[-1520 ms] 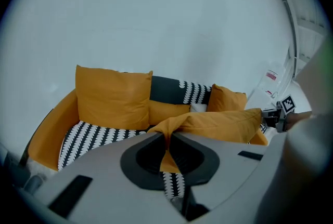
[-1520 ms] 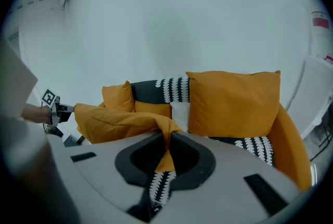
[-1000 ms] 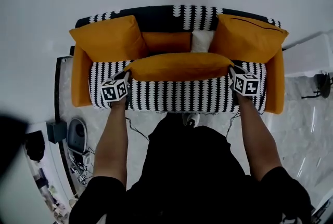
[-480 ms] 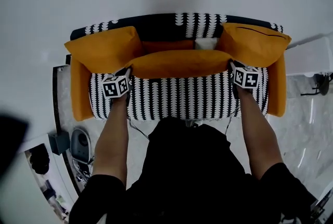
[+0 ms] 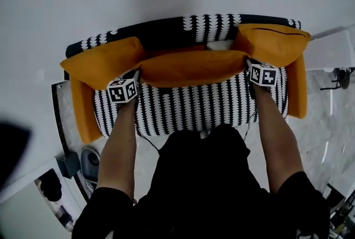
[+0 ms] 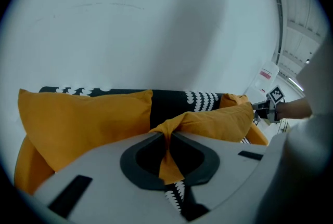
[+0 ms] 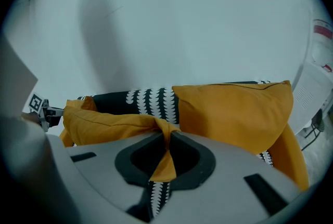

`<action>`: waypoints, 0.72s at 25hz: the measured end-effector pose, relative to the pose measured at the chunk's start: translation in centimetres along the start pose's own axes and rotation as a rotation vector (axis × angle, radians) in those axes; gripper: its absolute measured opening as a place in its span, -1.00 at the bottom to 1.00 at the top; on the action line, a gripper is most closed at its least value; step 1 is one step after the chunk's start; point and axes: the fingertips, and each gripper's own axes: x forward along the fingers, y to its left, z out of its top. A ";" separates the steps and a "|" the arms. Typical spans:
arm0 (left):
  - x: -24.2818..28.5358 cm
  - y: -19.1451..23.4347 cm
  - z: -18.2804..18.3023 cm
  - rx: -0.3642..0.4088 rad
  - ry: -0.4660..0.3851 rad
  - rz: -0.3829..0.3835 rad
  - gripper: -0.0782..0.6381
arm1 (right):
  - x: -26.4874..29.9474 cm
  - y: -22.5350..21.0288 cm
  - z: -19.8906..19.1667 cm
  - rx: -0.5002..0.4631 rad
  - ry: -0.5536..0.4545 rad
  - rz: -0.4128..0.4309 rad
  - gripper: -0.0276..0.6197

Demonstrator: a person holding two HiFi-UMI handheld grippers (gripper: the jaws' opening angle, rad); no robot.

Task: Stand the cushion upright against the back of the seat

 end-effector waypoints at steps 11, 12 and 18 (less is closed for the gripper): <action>2.6 1.4 2.1 -0.015 -0.007 -0.007 -0.68 | 4.1 -0.3 3.6 -0.025 0.035 -0.001 -0.74; 3.0 1.4 2.3 -0.019 -0.007 -0.005 -0.68 | 4.5 -0.6 3.8 -0.028 0.041 -0.001 -0.74; 5.2 2.3 3.3 -0.097 0.018 0.001 -0.68 | 7.3 -1.1 5.4 -0.062 0.066 -0.005 -0.74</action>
